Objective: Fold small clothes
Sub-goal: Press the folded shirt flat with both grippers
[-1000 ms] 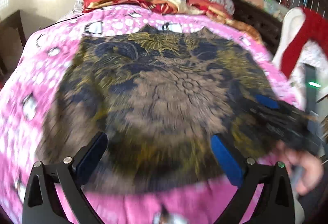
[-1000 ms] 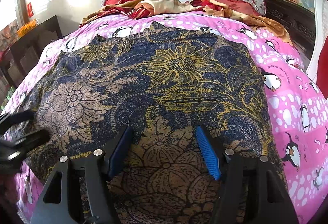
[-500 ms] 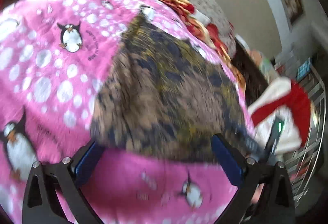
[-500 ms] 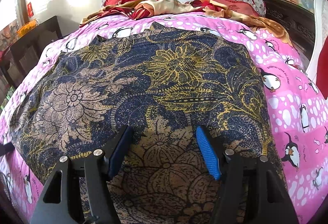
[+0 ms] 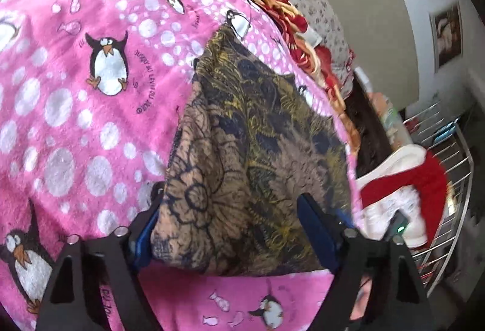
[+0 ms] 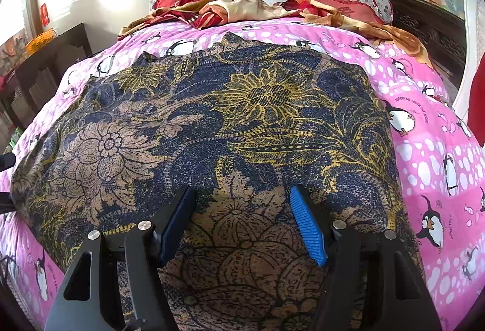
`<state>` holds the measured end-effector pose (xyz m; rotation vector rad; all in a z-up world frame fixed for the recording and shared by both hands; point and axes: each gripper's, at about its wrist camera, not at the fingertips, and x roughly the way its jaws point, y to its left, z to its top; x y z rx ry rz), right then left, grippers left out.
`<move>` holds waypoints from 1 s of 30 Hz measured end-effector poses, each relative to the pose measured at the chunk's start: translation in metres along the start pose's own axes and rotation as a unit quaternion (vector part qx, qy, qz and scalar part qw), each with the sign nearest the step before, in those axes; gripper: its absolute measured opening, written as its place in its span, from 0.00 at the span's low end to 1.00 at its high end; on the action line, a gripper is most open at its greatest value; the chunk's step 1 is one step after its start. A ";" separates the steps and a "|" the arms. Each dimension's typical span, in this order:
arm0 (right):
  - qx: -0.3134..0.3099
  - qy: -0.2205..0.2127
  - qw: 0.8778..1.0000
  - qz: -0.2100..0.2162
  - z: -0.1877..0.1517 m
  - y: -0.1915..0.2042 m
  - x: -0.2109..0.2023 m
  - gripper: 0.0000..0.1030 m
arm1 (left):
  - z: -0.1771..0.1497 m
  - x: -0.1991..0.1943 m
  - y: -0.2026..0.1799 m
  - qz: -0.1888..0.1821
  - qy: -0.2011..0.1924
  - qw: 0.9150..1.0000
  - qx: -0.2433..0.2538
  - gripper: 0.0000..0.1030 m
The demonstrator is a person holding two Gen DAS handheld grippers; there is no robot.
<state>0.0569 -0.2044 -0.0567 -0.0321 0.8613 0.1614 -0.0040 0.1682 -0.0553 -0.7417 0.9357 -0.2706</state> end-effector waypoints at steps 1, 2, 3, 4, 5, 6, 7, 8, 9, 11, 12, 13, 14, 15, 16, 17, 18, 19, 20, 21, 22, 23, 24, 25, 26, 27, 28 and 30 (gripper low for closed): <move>0.000 0.001 1.000 0.000 0.000 -0.001 0.000 0.67 | -0.001 0.000 0.003 -0.001 -0.006 1.000 -0.007 0.75; -0.002 0.002 1.000 0.000 0.000 -0.001 0.000 0.67 | -0.002 0.000 0.007 -0.002 -0.012 1.000 -0.010 0.74; -0.004 0.003 1.000 -0.001 0.001 0.000 0.001 0.68 | -0.003 0.000 0.009 -0.007 -0.017 1.000 -0.010 0.73; -0.005 0.003 1.000 -0.001 0.001 0.000 0.001 0.69 | -0.004 0.001 0.010 -0.012 -0.021 1.000 -0.008 0.73; -0.004 0.004 1.000 -0.001 0.001 0.001 0.001 0.69 | -0.006 0.001 0.009 -0.012 -0.024 1.000 0.002 0.74; -0.004 0.005 1.000 0.000 0.001 0.001 0.002 0.69 | -0.008 0.003 0.007 -0.009 -0.025 0.999 0.019 0.75; -0.005 0.005 1.000 -0.001 0.000 0.001 0.002 0.70 | -0.010 -0.001 0.008 -0.008 -0.027 0.999 0.033 0.76; -0.007 0.005 1.000 -0.005 0.000 0.002 0.002 0.70 | -0.014 -0.001 0.005 -0.005 -0.031 0.998 0.054 0.77; -0.011 0.005 1.000 -0.009 0.001 0.004 0.002 0.70 | -0.017 0.000 0.003 -0.002 -0.037 0.997 0.068 0.78; -0.013 0.005 1.000 -0.014 0.000 0.005 0.002 0.70 | -0.024 0.002 -0.005 0.013 -0.043 0.994 0.103 0.83; -0.014 0.006 1.000 -0.015 0.001 0.006 0.002 0.70 | -0.025 0.003 -0.006 0.016 -0.042 0.993 0.110 0.84; -0.014 0.006 1.000 -0.016 0.000 0.006 0.002 0.70 | -0.025 0.004 -0.008 0.018 -0.040 0.992 0.116 0.85; -0.015 0.007 1.000 -0.017 0.000 0.006 0.002 0.70 | -0.024 0.005 -0.008 0.016 -0.037 0.993 0.113 0.86; -0.017 0.008 1.000 -0.019 0.001 0.007 0.002 0.70 | -0.022 0.005 -0.005 0.011 -0.036 0.994 0.105 0.86; -0.017 0.009 1.000 -0.020 0.001 0.007 0.002 0.70 | -0.019 0.005 -0.003 0.002 -0.031 0.995 0.093 0.87; -0.017 0.010 1.000 -0.021 0.001 0.007 0.002 0.70 | -0.017 0.004 -0.001 -0.003 -0.028 0.996 0.085 0.87; -0.018 0.014 0.999 -0.024 0.002 0.008 0.002 0.70 | -0.015 0.004 0.002 -0.010 -0.023 0.997 0.075 0.87; -0.016 0.020 0.999 -0.028 0.002 0.009 0.002 0.70 | -0.014 0.003 0.002 -0.012 -0.018 0.997 0.071 0.87; -0.014 0.029 0.999 -0.033 0.004 0.009 0.002 0.70 | -0.011 0.005 0.002 -0.012 -0.005 0.998 0.069 0.87; -0.009 0.041 0.998 -0.039 0.006 0.011 0.002 0.70 | -0.010 0.004 0.001 -0.012 0.005 0.998 0.069 0.87; -0.002 0.055 0.997 -0.047 0.009 0.012 0.002 0.70 | -0.007 0.005 0.001 -0.011 0.018 0.998 0.066 0.87; 0.005 0.069 0.996 -0.055 0.011 0.013 0.001 0.70 | -0.002 0.006 0.003 -0.016 0.037 0.998 0.054 0.87; 0.008 0.085 0.994 -0.066 0.013 0.016 0.001 0.70 | 0.001 0.007 0.004 -0.020 0.048 0.998 0.043 0.87; 0.008 0.099 0.992 -0.077 0.016 0.019 -0.001 0.70 | 0.006 0.007 0.007 -0.030 0.064 0.997 0.022 0.87; 0.005 0.113 0.990 -0.085 0.019 0.023 -0.003 0.70 | 0.011 0.008 0.012 -0.040 0.080 0.996 0.001 0.87; -0.001 0.121 0.989 -0.089 0.021 0.026 -0.005 0.70 | 0.016 0.009 0.016 -0.048 0.099 0.994 -0.020 0.87; -0.009 0.124 0.987 -0.097 0.024 0.030 -0.009 0.70 | 0.019 0.012 0.017 -0.050 0.119 0.991 -0.027 0.87; -0.023 0.099 0.990 -0.100 0.030 0.037 -0.029 0.69 | 0.024 0.015 0.014 -0.043 0.152 0.987 -0.015 0.87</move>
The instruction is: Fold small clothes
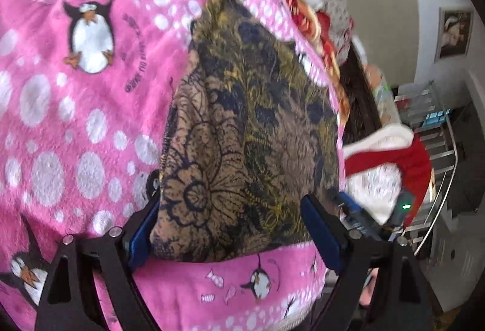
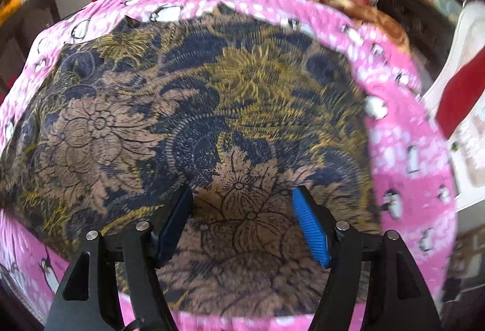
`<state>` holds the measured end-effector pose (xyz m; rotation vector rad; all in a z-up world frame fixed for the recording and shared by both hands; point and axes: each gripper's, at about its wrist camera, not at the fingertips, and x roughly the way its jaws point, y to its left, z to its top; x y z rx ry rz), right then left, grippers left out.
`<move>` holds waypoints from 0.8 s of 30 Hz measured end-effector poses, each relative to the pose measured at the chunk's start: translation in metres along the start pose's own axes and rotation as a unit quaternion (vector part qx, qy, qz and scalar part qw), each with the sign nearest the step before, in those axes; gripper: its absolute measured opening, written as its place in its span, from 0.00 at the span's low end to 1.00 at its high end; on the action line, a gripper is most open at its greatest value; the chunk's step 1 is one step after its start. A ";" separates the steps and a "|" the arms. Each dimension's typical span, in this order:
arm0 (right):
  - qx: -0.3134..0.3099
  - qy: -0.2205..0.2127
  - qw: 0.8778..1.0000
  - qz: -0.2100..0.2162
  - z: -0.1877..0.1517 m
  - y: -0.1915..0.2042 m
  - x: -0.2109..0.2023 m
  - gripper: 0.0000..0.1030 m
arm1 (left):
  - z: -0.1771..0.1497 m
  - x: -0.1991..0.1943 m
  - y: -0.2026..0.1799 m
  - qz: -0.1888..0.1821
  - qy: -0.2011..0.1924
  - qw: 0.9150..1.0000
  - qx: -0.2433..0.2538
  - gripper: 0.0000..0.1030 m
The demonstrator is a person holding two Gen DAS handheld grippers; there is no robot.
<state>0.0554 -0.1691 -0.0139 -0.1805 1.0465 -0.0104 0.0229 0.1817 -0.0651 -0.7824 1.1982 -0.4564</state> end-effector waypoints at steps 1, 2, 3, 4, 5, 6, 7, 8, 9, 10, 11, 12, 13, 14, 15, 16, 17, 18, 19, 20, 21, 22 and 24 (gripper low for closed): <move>-0.001 -0.008 1.000 0.006 0.001 -0.001 -0.009 0.69 | 0.003 0.001 -0.002 0.005 0.014 1.000 0.009 0.87; -0.002 -0.014 1.000 0.014 0.000 -0.001 -0.017 0.69 | 0.005 0.002 -0.003 0.009 0.025 1.000 0.014 0.87; -0.006 -0.023 0.999 0.028 0.001 -0.002 -0.028 0.69 | 0.007 0.003 -0.004 0.011 0.039 0.999 0.020 0.87; -0.012 -0.027 0.999 0.033 0.001 -0.003 -0.035 0.69 | 0.008 0.004 -0.005 0.013 0.048 0.998 0.027 0.87; -0.021 -0.032 0.999 0.037 0.002 -0.003 -0.042 0.69 | 0.009 0.005 -0.006 0.014 0.057 0.998 0.036 0.88; -0.028 -0.035 0.998 0.039 0.003 -0.003 -0.047 0.69 | 0.009 0.005 -0.006 0.013 0.059 0.997 0.039 0.88; -0.036 -0.040 0.998 0.043 0.004 -0.003 -0.052 0.69 | 0.009 0.005 -0.005 0.011 0.058 0.998 0.039 0.88; -0.042 -0.043 0.997 0.049 0.005 -0.002 -0.056 0.69 | 0.007 0.003 -0.005 0.008 0.048 0.998 0.042 0.88; -0.049 -0.047 0.996 0.055 0.007 -0.001 -0.060 0.69 | 0.003 0.002 -0.005 0.005 0.035 0.998 0.047 0.89; -0.055 -0.052 0.995 0.061 0.010 0.000 -0.063 0.69 | 0.000 0.001 -0.004 0.004 0.024 0.998 0.050 0.90; -0.061 -0.057 0.994 0.068 0.012 0.003 -0.066 0.69 | -0.006 -0.001 -0.004 0.006 0.003 0.999 0.053 0.90; -0.069 -0.060 0.993 0.077 0.017 0.005 -0.068 0.69 | -0.011 -0.002 -0.005 0.008 -0.016 0.998 0.054 0.90; -0.076 -0.064 0.991 0.086 0.024 0.008 -0.069 0.69 | -0.018 -0.004 -0.006 0.013 -0.040 0.998 0.055 0.89; -0.081 -0.067 0.990 0.095 0.033 0.013 -0.070 0.69 | -0.022 -0.006 -0.006 0.018 -0.059 0.997 0.052 0.89; -0.084 -0.068 0.988 0.114 0.046 0.019 -0.069 0.69 | -0.025 -0.006 -0.007 0.019 -0.071 0.996 0.046 0.89; -0.085 -0.066 0.986 0.127 0.057 0.024 -0.067 0.69 | -0.027 -0.006 -0.006 0.022 -0.084 0.995 0.039 0.87; -0.085 -0.064 0.984 0.146 0.070 0.030 -0.064 0.69 | -0.029 -0.008 -0.005 0.026 -0.097 0.994 0.031 0.81; -0.083 -0.059 0.980 0.170 0.085 0.039 -0.060 0.70 | -0.031 -0.009 -0.003 0.025 -0.110 0.993 0.020 0.79; -0.079 -0.050 0.977 0.193 0.101 0.049 -0.053 0.70 | -0.033 -0.011 0.001 0.023 -0.123 0.992 0.006 0.72; -0.075 -0.035 0.973 0.216 0.114 0.060 -0.045 0.70 | -0.037 -0.015 0.007 0.030 -0.143 0.989 -0.013 0.55; -0.069 -0.016 0.968 0.240 0.129 0.071 -0.035 0.70 | -0.038 -0.016 0.011 0.039 -0.150 0.988 -0.023 0.39; -0.060 0.001 0.964 0.258 0.141 0.082 -0.024 0.70 | -0.041 -0.017 0.017 0.064 -0.158 0.985 -0.033 0.20; -0.038 0.036 0.957 0.284 0.162 0.106 0.002 0.70 | -0.042 -0.018 0.017 0.065 -0.170 0.983 -0.030 0.17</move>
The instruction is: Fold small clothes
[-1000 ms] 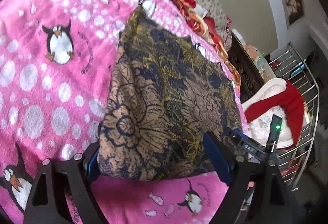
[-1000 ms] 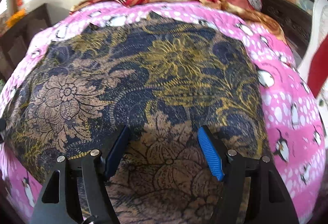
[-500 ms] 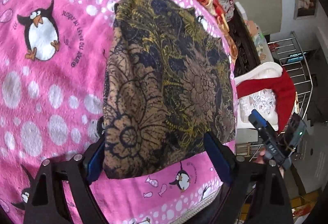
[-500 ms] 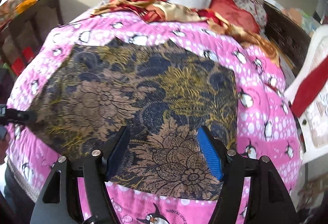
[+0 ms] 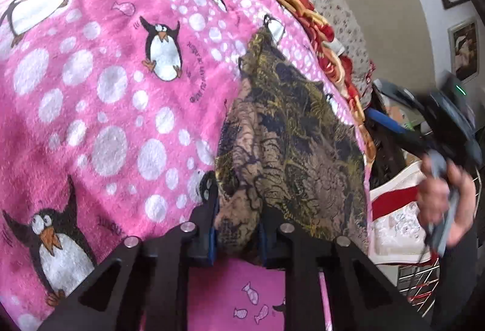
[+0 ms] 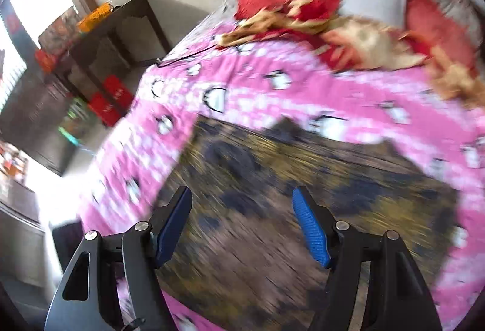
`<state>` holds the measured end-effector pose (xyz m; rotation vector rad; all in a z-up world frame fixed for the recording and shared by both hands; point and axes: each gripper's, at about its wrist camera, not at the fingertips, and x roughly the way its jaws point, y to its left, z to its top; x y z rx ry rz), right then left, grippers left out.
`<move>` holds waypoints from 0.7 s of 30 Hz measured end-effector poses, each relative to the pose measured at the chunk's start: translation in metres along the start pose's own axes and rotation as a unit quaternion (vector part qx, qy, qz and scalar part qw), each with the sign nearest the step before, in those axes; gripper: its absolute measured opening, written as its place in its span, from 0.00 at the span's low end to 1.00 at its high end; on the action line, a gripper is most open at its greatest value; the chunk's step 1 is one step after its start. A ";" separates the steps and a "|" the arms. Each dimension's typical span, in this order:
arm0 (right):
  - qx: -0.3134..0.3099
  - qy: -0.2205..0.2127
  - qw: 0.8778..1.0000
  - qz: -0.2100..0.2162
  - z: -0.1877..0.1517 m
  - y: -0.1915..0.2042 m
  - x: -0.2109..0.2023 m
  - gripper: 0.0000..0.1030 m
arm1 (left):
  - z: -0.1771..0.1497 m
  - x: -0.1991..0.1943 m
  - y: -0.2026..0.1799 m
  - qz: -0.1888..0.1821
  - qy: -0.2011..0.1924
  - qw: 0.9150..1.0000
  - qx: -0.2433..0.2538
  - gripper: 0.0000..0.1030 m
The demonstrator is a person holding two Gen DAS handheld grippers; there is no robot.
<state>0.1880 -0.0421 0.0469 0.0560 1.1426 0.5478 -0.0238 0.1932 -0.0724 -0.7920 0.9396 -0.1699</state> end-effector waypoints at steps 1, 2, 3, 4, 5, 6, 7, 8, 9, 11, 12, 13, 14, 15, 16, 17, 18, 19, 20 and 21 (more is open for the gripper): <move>0.015 0.013 1.000 0.009 0.006 0.001 0.013 0.70 | -0.001 -0.003 -0.008 0.017 -0.013 1.000 0.024 0.15; 0.032 0.030 0.999 0.020 0.014 0.001 0.026 0.70 | -0.004 -0.008 -0.022 0.037 -0.032 0.997 0.059 0.14; 0.050 0.047 0.997 0.033 0.020 0.002 0.038 0.70 | -0.007 -0.011 -0.037 0.049 -0.051 0.993 0.090 0.14; 0.062 0.063 0.995 0.042 0.026 0.004 0.049 0.70 | -0.010 -0.019 -0.057 0.060 -0.080 0.986 0.133 0.14; 0.067 0.078 0.994 0.043 0.030 0.006 0.057 0.70 | -0.014 -0.024 -0.071 0.065 -0.099 0.980 0.163 0.14; 0.070 0.089 0.993 0.040 0.036 0.009 0.063 0.70 | -0.018 -0.029 -0.088 0.063 -0.117 0.971 0.199 0.14; 0.072 0.094 0.992 0.036 0.041 0.011 0.067 0.70 | -0.024 -0.033 -0.109 0.054 -0.133 0.960 0.240 0.14; 0.074 0.098 0.992 0.034 0.045 0.012 0.069 0.70 | -0.027 -0.032 -0.124 0.047 -0.139 0.954 0.261 0.14; 0.074 0.101 0.992 0.033 0.049 0.015 0.071 0.70 | -0.030 -0.033 -0.137 0.036 -0.147 0.948 0.281 0.14; 0.065 0.109 0.991 0.033 0.058 0.020 0.071 0.70 | -0.035 -0.031 -0.155 0.019 -0.152 0.938 0.310 0.14; 0.060 0.113 0.991 0.034 0.060 0.023 0.070 0.70 | -0.035 -0.030 -0.158 0.013 -0.150 0.937 0.316 0.14; 0.055 0.117 0.991 0.034 0.063 0.024 0.070 0.70 | -0.036 -0.028 -0.163 0.002 -0.148 0.935 0.321 0.14; 0.047 0.122 0.991 0.033 0.066 0.027 0.070 0.70 | -0.036 -0.027 -0.166 -0.002 -0.147 0.935 0.324 0.14; 0.034 0.126 0.991 0.028 0.069 0.033 0.070 0.70 | -0.036 -0.027 -0.167 -0.005 -0.146 0.934 0.326 0.14; 0.023 0.128 0.991 0.023 0.072 0.036 0.072 0.70 | -0.035 -0.026 -0.168 -0.008 -0.145 0.934 0.326 0.14; 0.008 0.131 0.991 0.010 0.074 0.042 0.074 0.70 | -0.035 -0.025 -0.169 -0.012 -0.143 0.935 0.324 0.14; -0.001 0.136 0.991 0.002 0.077 0.045 0.078 0.70 | -0.034 -0.024 -0.171 -0.015 -0.141 0.936 0.322 0.14; -0.014 0.144 0.989 -0.009 0.078 0.050 0.082 0.70 | -0.035 -0.022 -0.172 -0.016 -0.140 0.936 0.322 0.14; -0.032 0.156 0.987 -0.028 0.079 0.056 0.088 0.70 | -0.035 -0.022 -0.173 -0.017 -0.139 0.936 0.322 0.14; -0.049 0.166 0.984 -0.043 0.080 0.062 0.095 0.69 | -0.037 -0.019 -0.174 -0.017 -0.139 0.936 0.323 0.14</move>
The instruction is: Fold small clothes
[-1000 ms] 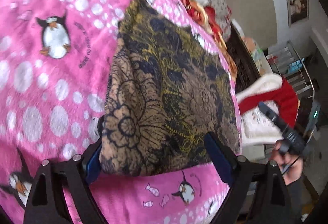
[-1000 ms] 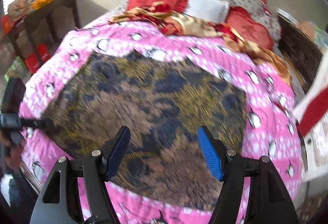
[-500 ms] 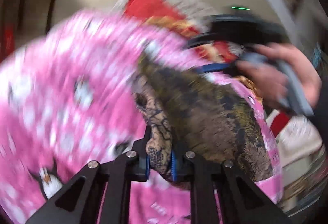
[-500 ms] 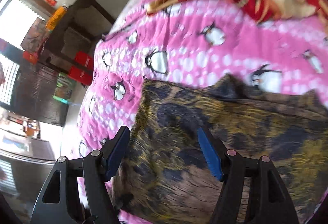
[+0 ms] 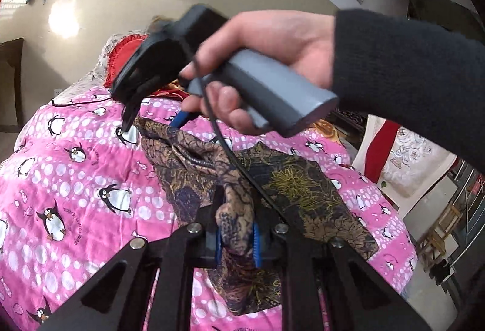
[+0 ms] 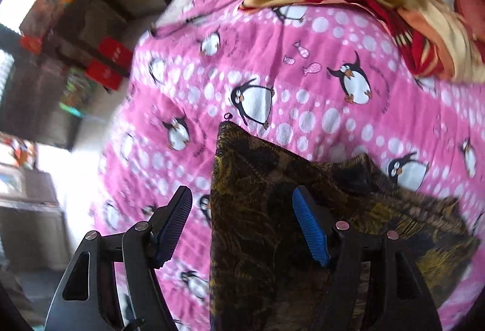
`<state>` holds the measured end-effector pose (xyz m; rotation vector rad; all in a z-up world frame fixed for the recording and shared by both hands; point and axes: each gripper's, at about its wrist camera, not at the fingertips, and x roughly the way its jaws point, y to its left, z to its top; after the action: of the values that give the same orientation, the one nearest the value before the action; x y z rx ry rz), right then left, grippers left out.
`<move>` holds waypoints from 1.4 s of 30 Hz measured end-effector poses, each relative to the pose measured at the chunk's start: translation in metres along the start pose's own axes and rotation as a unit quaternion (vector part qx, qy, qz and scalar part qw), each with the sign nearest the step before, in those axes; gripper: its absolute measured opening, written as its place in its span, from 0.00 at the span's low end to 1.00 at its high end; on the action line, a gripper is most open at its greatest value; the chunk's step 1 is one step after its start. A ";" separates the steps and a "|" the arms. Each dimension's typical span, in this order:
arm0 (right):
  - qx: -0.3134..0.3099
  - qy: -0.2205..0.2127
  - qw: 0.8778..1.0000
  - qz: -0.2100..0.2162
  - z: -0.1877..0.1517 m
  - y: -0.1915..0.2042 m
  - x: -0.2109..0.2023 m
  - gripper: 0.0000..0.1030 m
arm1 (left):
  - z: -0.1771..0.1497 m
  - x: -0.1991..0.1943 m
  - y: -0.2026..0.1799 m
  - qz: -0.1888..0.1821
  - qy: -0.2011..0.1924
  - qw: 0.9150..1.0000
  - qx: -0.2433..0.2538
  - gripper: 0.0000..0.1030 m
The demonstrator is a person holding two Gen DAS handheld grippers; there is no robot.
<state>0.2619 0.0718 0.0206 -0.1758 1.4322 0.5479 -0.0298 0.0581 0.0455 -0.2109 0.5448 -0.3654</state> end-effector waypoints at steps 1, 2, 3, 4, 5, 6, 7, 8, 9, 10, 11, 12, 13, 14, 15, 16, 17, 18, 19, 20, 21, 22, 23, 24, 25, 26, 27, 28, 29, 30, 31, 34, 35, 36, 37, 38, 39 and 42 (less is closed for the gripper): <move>-0.016 0.009 1.000 -0.024 0.002 0.006 0.005 0.65 | 0.000 -0.002 -0.002 -0.001 -0.001 1.000 0.001 0.14; -0.037 0.018 0.998 -0.056 0.004 0.011 0.011 0.62 | 0.000 -0.001 -0.003 -0.003 0.000 1.000 0.003 0.14; -0.052 0.024 0.996 -0.073 0.004 0.014 0.014 0.51 | -0.001 -0.001 -0.005 -0.003 0.002 1.000 0.004 0.14; -0.067 0.031 0.993 -0.092 0.004 0.017 0.018 0.39 | -0.002 -0.001 -0.006 -0.002 0.003 1.000 0.005 0.14; -0.078 0.036 0.990 -0.111 0.005 0.019 0.022 0.35 | -0.002 -0.002 -0.005 -0.002 0.003 1.000 0.004 0.14; -0.085 0.042 0.988 -0.122 0.005 0.019 0.024 0.26 | -0.003 -0.002 -0.005 -0.003 0.005 1.000 0.003 0.14; -0.086 0.044 0.988 -0.122 0.005 0.019 0.024 0.15 | -0.003 -0.003 -0.004 -0.005 0.006 1.000 0.002 0.14; -0.089 0.037 0.988 -0.123 0.004 0.016 0.019 0.12 | -0.003 -0.005 -0.004 -0.008 0.006 1.000 0.000 0.14; -0.090 0.032 0.988 -0.126 0.002 0.014 0.014 0.11 | -0.003 -0.006 -0.006 -0.015 0.006 1.000 0.000 0.14; -0.090 0.027 0.988 -0.122 -0.001 0.008 0.006 0.11 | -0.003 -0.008 -0.008 -0.021 0.006 1.000 0.000 0.14; -0.089 0.023 0.989 -0.115 -0.005 -0.001 -0.004 0.11 | -0.003 -0.007 -0.014 -0.031 0.008 0.999 0.002 0.14; -0.086 0.020 0.990 -0.111 -0.011 -0.010 -0.016 0.11 | -0.002 -0.006 -0.020 -0.040 0.011 0.999 0.007 0.14; -0.082 0.019 0.991 -0.109 -0.016 -0.020 -0.026 0.11 | -0.002 -0.004 -0.029 -0.052 0.016 0.998 0.014 0.14; -0.076 0.018 0.991 -0.106 -0.023 -0.035 -0.036 0.11 | -0.002 0.000 -0.040 -0.063 0.021 0.998 0.024 0.14; -0.072 0.017 0.992 -0.105 -0.028 -0.045 -0.043 0.10 | -0.002 0.003 -0.052 -0.069 0.024 0.997 0.035 0.14; -0.066 0.015 0.992 -0.104 -0.035 -0.060 -0.052 0.10 | -0.003 0.006 -0.064 -0.077 0.028 0.996 0.046 0.14; -0.061 0.013 0.993 -0.105 -0.045 -0.074 -0.060 0.10 | -0.004 0.012 -0.078 -0.086 0.034 0.994 0.058 0.14; -0.056 0.011 0.993 -0.104 -0.052 -0.089 -0.070 0.10 | -0.006 0.016 -0.091 -0.093 0.039 0.993 0.068 0.14; -0.051 0.009 0.993 -0.104 -0.060 -0.102 -0.077 0.10 | -0.009 0.023 -0.108 -0.101 0.047 0.990 0.082 0.14; -0.044 0.006 0.994 -0.103 -0.069 -0.121 -0.084 0.10 | -0.011 0.027 -0.119 -0.105 0.051 0.989 0.091 0.14; -0.038 0.004 0.994 -0.102 -0.076 -0.133 -0.088 0.10 | -0.014 0.032 -0.131 -0.109 0.055 0.987 0.100 0.14; -0.029 0.001 0.995 -0.099 -0.088 -0.150 -0.094 0.10 | -0.017 0.038 -0.143 -0.114 0.061 0.986 0.109 0.14; -0.021 0.000 0.995 -0.097 -0.098 -0.166 -0.098 0.10 | -0.022 0.046 -0.159 -0.121 0.069 0.983 0.120 0.14; -0.013 -0.001 0.995 -0.095 -0.107 -0.182 -0.101 0.10 | -0.024 0.050 -0.168 -0.123 0.074 0.982 0.125 0.14; -0.004 -0.002 0.996 -0.093 -0.116 -0.198 -0.102 0.10 | -0.028 0.056 -0.179 -0.127 0.080 0.980 0.132 0.14; 0.003 -0.002 0.996 -0.090 -0.124 -0.210 -0.102 0.10 | -0.034 0.064 -0.192 -0.130 0.089 0.978 0.140 0.14; 0.009 -0.003 0.996 -0.086 -0.133 -0.224 -0.101 0.10 | -0.037 0.069 -0.199 -0.130 0.094 0.976 0.145 0.14; 0.015 -0.006 0.997 -0.080 -0.140 -0.236 -0.098 0.10 | -0.042 0.076 -0.208 -0.129 0.101 0.975 0.152 0.14; 0.022 -0.010 0.997 -0.073 -0.146 -0.247 -0.095 0.10 | -0.047 0.084 -0.215 -0.125 0.108 0.974 0.158 0.14; 0.030 -0.018 0.997 -0.065 -0.152 -0.258 -0.092 0.10 | -0.054 0.094 -0.221 -0.119 0.119 0.972 0.163 0.14; 0.039 -0.028 0.997 -0.058 -0.157 -0.268 -0.086 0.11 | -0.060 0.104 -0.224 -0.112 0.133 0.971 0.167 0.14; 0.080 -0.092 0.992 -0.044 -0.172 -0.296 -0.075 0.14 | -0.077 0.128 -0.225 -0.097 0.174 0.965 0.169 0.15; 0.100 -0.105 0.989 -0.042 -0.177 -0.305 -0.073 0.16 | -0.081 0.129 -0.224 -0.101 0.185 0.963 0.168 0.17; 0.117 -0.111 0.986 -0.040 -0.181 -0.311 -0.072 0.17 | -0.082 0.126 -0.223 -0.103 0.186 0.963 0.168 0.18; 0.139 -0.124 0.982 -0.030 -0.187 -0.319 -0.077 0.18 | -0.079 0.119 -0.221 -0.106 0.185 0.963 0.165 0.25; 0.159 -0.145 0.976 -0.017 -0.193 -0.325 -0.087 0.18 | -0.075 0.110 -0.217 -0.115 0.184 0.963 0.158 0.34; 0.177 -0.175 0.968 -0.013 -0.203 -0.329 -0.100 0.19 | -0.071 0.099 -0.212 -0.121 0.180 0.965 0.149 0.38; 0.151 -0.249 0.956 -0.022 -0.238 -0.313 -0.143 0.27 | -0.053 0.060 -0.181 -0.094 0.135 0.977 0.138 0.50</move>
<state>0.1880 -0.3387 0.0580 0.1669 0.9974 0.2990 -0.0622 -0.1365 0.0260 0.0592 0.7356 -0.6541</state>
